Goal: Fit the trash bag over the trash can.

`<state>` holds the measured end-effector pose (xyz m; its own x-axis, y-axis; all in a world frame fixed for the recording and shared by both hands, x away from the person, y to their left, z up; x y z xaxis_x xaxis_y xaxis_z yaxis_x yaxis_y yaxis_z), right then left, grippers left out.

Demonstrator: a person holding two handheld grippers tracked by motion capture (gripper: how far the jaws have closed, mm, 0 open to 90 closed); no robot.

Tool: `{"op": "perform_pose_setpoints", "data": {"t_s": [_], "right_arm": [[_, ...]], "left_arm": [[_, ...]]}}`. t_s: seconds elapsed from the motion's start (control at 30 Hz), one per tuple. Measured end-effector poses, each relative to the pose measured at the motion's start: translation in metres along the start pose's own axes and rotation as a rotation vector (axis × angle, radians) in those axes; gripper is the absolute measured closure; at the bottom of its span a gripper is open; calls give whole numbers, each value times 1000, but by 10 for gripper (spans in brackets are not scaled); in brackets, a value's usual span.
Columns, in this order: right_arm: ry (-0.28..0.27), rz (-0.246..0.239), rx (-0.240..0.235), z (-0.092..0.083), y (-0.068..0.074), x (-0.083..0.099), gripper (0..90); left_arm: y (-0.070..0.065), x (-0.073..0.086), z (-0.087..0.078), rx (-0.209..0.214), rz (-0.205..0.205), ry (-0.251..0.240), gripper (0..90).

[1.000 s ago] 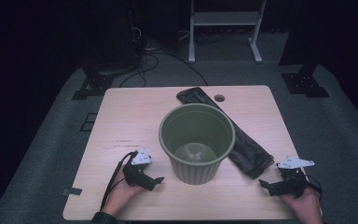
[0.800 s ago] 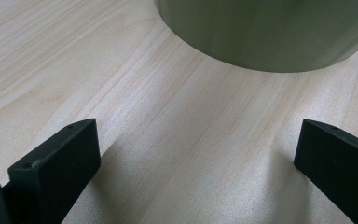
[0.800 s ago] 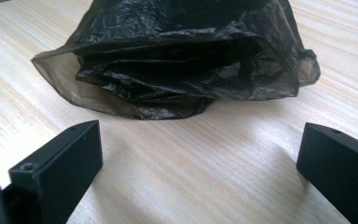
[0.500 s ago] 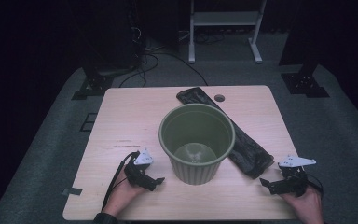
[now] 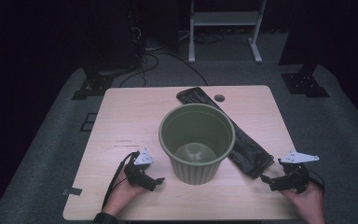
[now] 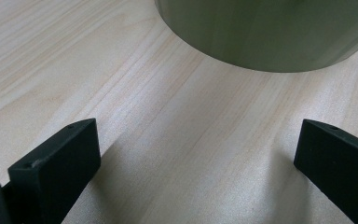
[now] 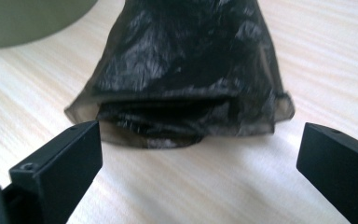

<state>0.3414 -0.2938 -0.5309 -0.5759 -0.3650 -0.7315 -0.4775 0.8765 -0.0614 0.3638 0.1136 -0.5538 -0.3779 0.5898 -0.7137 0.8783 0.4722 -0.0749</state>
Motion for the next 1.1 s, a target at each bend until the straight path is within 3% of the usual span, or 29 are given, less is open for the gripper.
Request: {"op": "perform_pose_setpoints", "data": {"t_s": [0.53, 0.8, 1.1], "right_arm": [[-51, 3, -36, 8, 1, -33, 15], [-56, 9, -59, 15, 1, -39, 49], [-32, -23, -68, 32, 6, -48, 62]], "left_arm": [[0, 0, 0, 0, -1, 0, 0], [0, 0, 0, -1, -1, 0, 0], [0, 0, 0, -1, -1, 0, 0]]}}
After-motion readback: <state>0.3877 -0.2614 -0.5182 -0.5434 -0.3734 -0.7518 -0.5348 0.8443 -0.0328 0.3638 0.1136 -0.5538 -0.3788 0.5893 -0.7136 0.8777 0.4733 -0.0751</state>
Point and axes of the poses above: each handheld gripper's, and its own axes: z roughly forward along the jaws, x roughly out of its underside, y roughly to its left, the point moved 10 cm from there along z, roughly forward along the jaws, and after that the axes turned 7 degrees about x, right-handed, at the moved point
